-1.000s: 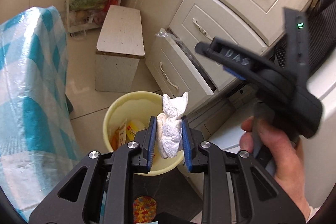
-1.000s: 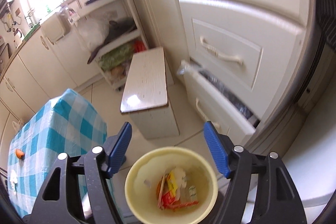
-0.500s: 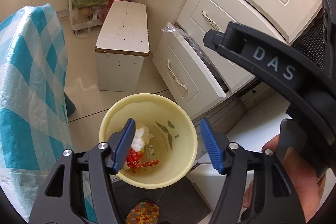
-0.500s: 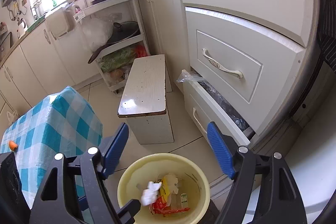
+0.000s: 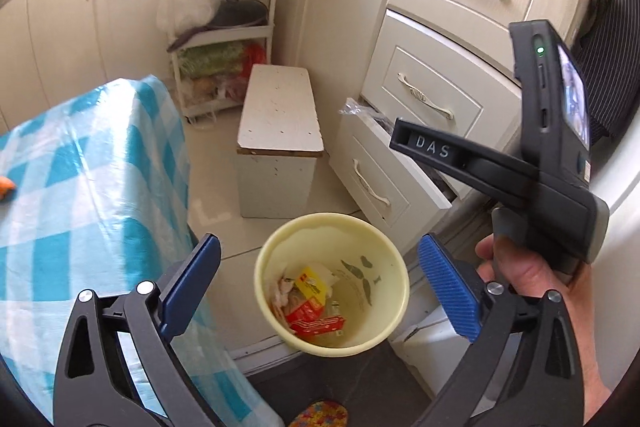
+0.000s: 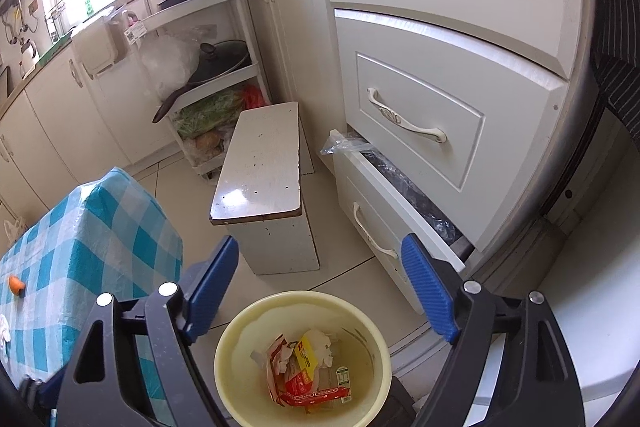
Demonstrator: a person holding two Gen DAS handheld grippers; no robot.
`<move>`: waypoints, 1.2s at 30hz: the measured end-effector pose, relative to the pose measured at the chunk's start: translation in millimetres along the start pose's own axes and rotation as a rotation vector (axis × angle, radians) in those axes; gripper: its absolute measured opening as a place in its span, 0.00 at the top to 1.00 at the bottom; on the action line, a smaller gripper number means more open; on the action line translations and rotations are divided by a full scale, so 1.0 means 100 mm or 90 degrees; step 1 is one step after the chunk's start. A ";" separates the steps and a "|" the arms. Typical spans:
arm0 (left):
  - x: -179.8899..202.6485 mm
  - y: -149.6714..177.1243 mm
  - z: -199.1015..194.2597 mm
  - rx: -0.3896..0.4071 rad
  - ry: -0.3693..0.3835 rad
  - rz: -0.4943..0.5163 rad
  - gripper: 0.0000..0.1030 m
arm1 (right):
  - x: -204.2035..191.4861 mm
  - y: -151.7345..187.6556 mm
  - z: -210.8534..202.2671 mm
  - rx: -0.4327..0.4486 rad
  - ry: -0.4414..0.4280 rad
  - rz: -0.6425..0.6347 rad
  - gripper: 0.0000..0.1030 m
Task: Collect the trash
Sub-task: 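Move both open tools back to the table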
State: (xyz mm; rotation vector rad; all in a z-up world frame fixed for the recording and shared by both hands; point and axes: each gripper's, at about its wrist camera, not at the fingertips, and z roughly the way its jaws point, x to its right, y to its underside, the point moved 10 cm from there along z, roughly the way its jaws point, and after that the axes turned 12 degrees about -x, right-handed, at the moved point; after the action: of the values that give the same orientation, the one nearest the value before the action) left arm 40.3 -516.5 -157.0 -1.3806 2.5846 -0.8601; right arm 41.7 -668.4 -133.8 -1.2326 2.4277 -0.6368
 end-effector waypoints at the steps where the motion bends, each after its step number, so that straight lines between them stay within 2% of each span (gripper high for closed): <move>1: -0.03 0.00 -0.05 0.003 -0.005 0.002 0.07 | -0.03 0.00 0.00 0.000 0.002 -0.007 0.21; 7: -0.29 0.05 -0.31 0.004 -0.040 0.000 0.07 | -0.11 -0.01 -0.03 -0.001 0.013 -0.021 0.19; 12: -0.58 0.11 -0.55 0.001 -0.073 -0.011 0.07 | -0.22 -0.03 -0.10 0.012 0.026 -0.035 0.13; 21: -1.13 0.20 -1.11 0.048 -0.105 -0.060 0.07 | -0.49 -0.04 -0.37 0.040 0.019 -0.060 0.11; 36: -2.08 0.51 -1.89 0.098 -0.145 -0.153 0.07 | -1.35 0.14 -0.87 0.081 -0.025 -0.149 0.08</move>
State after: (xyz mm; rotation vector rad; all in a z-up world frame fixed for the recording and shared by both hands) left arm 63.3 -248.0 -62.5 -1.6577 2.1709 -0.8537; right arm 65.9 -530.1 -54.8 -1.4725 2.1930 -0.8098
